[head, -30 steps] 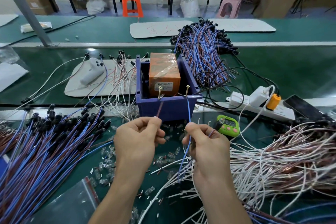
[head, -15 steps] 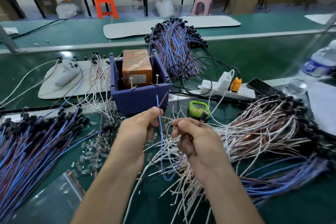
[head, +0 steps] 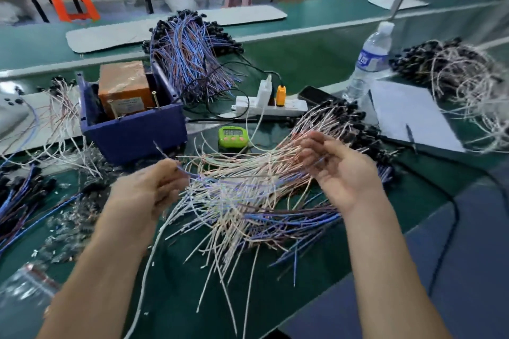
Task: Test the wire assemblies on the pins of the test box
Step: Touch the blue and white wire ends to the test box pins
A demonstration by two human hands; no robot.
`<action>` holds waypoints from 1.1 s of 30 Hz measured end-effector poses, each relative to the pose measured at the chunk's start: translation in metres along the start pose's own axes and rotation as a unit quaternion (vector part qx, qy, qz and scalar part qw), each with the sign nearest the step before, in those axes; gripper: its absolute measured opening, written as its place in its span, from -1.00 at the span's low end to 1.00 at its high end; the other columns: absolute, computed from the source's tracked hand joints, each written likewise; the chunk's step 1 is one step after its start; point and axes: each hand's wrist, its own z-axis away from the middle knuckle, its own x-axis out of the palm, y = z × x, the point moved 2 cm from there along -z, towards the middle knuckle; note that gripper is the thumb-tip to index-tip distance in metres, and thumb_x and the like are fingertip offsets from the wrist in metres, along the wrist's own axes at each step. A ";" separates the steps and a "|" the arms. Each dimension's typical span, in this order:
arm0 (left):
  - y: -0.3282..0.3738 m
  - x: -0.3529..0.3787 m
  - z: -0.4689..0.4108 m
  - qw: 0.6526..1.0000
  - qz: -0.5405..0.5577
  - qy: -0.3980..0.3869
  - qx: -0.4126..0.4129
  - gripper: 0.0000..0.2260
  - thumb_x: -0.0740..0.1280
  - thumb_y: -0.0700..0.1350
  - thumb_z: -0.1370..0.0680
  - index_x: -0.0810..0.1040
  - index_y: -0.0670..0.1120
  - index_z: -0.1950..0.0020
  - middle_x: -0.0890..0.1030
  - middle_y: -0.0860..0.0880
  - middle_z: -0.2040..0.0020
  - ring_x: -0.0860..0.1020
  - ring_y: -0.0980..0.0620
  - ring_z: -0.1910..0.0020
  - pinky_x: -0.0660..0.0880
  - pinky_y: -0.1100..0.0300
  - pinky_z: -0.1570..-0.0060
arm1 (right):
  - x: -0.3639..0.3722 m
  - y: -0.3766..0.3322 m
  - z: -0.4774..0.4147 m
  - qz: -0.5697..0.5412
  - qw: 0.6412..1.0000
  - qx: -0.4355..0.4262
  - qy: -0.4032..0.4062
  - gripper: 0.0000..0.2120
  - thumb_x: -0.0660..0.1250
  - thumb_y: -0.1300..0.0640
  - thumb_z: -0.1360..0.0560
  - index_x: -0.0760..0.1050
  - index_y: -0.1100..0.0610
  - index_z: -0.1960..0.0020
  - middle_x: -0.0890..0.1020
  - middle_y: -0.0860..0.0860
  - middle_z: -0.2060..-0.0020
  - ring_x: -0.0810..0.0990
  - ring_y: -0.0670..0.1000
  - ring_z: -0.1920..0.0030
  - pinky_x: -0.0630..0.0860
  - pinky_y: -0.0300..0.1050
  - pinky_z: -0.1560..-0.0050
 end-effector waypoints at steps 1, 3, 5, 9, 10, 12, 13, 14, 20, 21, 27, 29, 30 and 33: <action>0.000 0.005 0.003 1.000 -0.021 -0.010 0.007 -0.87 0.35 -0.21 -0.62 0.62 -0.17 0.12 0.68 -0.01 0.40 0.63 0.17 0.47 0.47 0.41 0.52 | -0.010 -0.008 -0.001 0.032 0.999 -0.018 0.019 -0.68 0.05 0.29 -0.70 0.58 0.32 -0.04 0.71 0.19 0.21 0.68 0.07 0.27 0.63 -0.16 0.24; -0.003 0.011 0.009 0.997 -0.066 -0.025 0.019 -0.88 0.36 -0.26 -0.60 0.61 -0.18 0.14 0.68 -0.01 0.41 0.63 0.16 0.49 0.47 0.40 0.52 | -0.029 -0.020 -0.004 0.133 0.987 -0.057 0.069 -0.68 0.07 0.29 -0.70 0.60 0.26 -0.01 0.73 0.11 0.26 0.70 0.02 0.29 0.63 -0.21 0.25; -0.006 0.017 0.013 0.992 -0.117 -0.040 0.015 -0.89 0.39 -0.28 -0.58 0.64 -0.20 0.14 0.69 -0.04 0.38 0.64 0.13 0.48 0.49 0.38 0.50 | -0.045 -0.030 -0.007 0.264 0.952 -0.103 0.119 -0.70 0.13 0.30 -0.68 0.61 0.19 0.07 0.71 0.01 0.37 0.66 -0.10 0.39 0.55 -0.31 0.35; -0.014 0.030 0.023 0.964 -0.248 -0.093 0.033 -0.82 0.47 -0.28 -0.51 0.74 -0.12 0.27 0.72 -0.15 0.29 0.67 0.03 0.42 0.58 0.28 0.42 | -0.075 -0.055 -0.011 0.385 0.886 -0.163 0.201 -0.72 0.26 0.30 -0.63 0.63 0.14 0.20 0.61 0.00 0.54 0.51 -0.13 0.55 0.37 -0.32 0.53; -0.017 0.036 0.027 0.945 -0.304 -0.109 0.053 -0.82 0.49 -0.25 -0.51 0.75 -0.03 0.25 0.73 -0.14 0.29 0.68 0.00 0.41 0.60 0.24 0.38 | -0.081 -0.062 -0.012 0.386 0.879 -0.166 0.224 -0.73 0.30 0.30 -0.60 0.63 0.15 0.23 0.60 0.01 0.55 0.50 -0.11 0.56 0.36 -0.31 0.54; -0.024 0.049 0.034 0.892 -0.415 -0.157 0.083 -0.82 0.52 -0.14 -0.50 0.75 0.14 0.21 0.72 -0.05 0.32 0.68 -0.04 0.40 0.61 0.12 0.36 | -0.092 -0.071 -0.018 0.394 0.863 -0.157 0.275 -0.75 0.35 0.31 -0.53 0.60 0.17 0.31 0.61 0.03 0.55 0.48 -0.09 0.57 0.38 -0.25 0.50; -0.029 0.057 0.038 0.866 -0.456 -0.182 0.092 -0.84 0.53 -0.08 -0.50 0.73 0.20 0.21 0.71 -0.01 0.35 0.65 -0.04 0.43 0.58 0.10 0.39 | -0.095 -0.073 -0.021 0.408 0.849 -0.150 0.300 -0.75 0.37 0.29 -0.50 0.59 0.18 0.35 0.63 0.04 0.53 0.48 -0.07 0.55 0.42 -0.20 0.45; -0.034 0.064 0.042 0.847 -0.482 -0.198 0.105 -0.84 0.52 -0.04 -0.50 0.72 0.24 0.21 0.70 0.02 0.38 0.59 0.02 0.49 0.51 0.13 0.46 | -0.098 -0.075 -0.024 0.425 0.834 -0.142 0.322 -0.75 0.38 0.26 -0.48 0.59 0.19 0.38 0.65 0.05 0.51 0.49 -0.06 0.53 0.46 -0.15 0.40; -0.052 0.099 0.056 0.853 -0.470 -0.153 0.165 -0.80 0.49 -0.06 -0.53 0.72 0.15 0.29 0.64 0.12 0.47 0.54 0.22 0.56 0.37 0.41 0.55 | -0.108 -0.071 -0.030 0.428 0.804 -0.150 0.383 -0.79 0.41 0.13 -0.38 0.64 0.17 0.40 0.66 -0.07 0.50 0.55 -0.16 0.53 0.51 -0.17 0.34; -0.053 0.101 0.055 0.850 -0.477 -0.147 0.170 -0.80 0.48 -0.05 -0.53 0.71 0.15 0.29 0.64 0.13 0.47 0.55 0.20 0.54 0.40 0.38 0.53 | -0.110 -0.069 -0.031 0.420 0.803 -0.158 0.392 -0.81 0.41 0.12 -0.39 0.65 0.16 0.37 0.66 -0.08 0.50 0.58 -0.16 0.51 0.55 -0.14 0.33; -0.049 0.097 0.052 0.782 -0.582 -0.083 0.206 -0.86 0.48 0.21 -0.45 0.64 0.33 0.32 0.56 0.41 0.42 0.55 0.25 0.44 0.46 0.26 0.39 | -0.111 -0.061 -0.025 0.446 0.764 -0.191 0.425 -0.32 0.38 0.16 -0.48 0.28 0.07 -0.57 0.73 0.01 0.15 0.70 0.00 0.10 0.63 0.03 -0.07; -0.044 0.093 0.052 0.791 -0.570 -0.061 0.216 -0.89 0.48 0.27 -0.39 0.63 0.38 0.32 0.56 0.39 0.42 0.53 0.23 0.47 0.42 0.27 0.40 | -0.101 -0.060 -0.020 0.496 0.747 -0.216 0.387 -0.30 0.35 0.25 -0.49 0.25 0.03 -0.59 0.68 -0.03 0.28 0.65 -0.08 0.25 0.62 -0.02 0.01; -0.041 0.091 0.051 0.804 -0.551 -0.053 0.216 -0.93 0.49 0.28 -0.37 0.63 0.42 0.28 0.59 0.36 0.40 0.54 0.23 0.45 0.45 0.26 0.37 | -0.092 -0.057 -0.018 0.515 0.744 -0.226 0.360 -0.35 0.35 0.26 -0.49 0.33 0.01 -0.55 0.66 -0.06 0.36 0.63 -0.10 0.33 0.62 -0.04 0.06; -0.034 0.086 0.045 0.853 -0.481 -0.054 0.196 -0.89 0.51 0.24 -0.37 0.63 0.46 0.21 0.66 0.33 0.27 0.59 0.29 0.23 0.50 0.25 0.19 | -0.056 -0.041 -0.011 0.531 0.767 -0.239 0.269 -0.68 0.41 0.22 -0.48 0.63 -0.02 -0.19 0.69 -0.13 0.41 0.63 -0.14 0.43 0.60 -0.18 0.31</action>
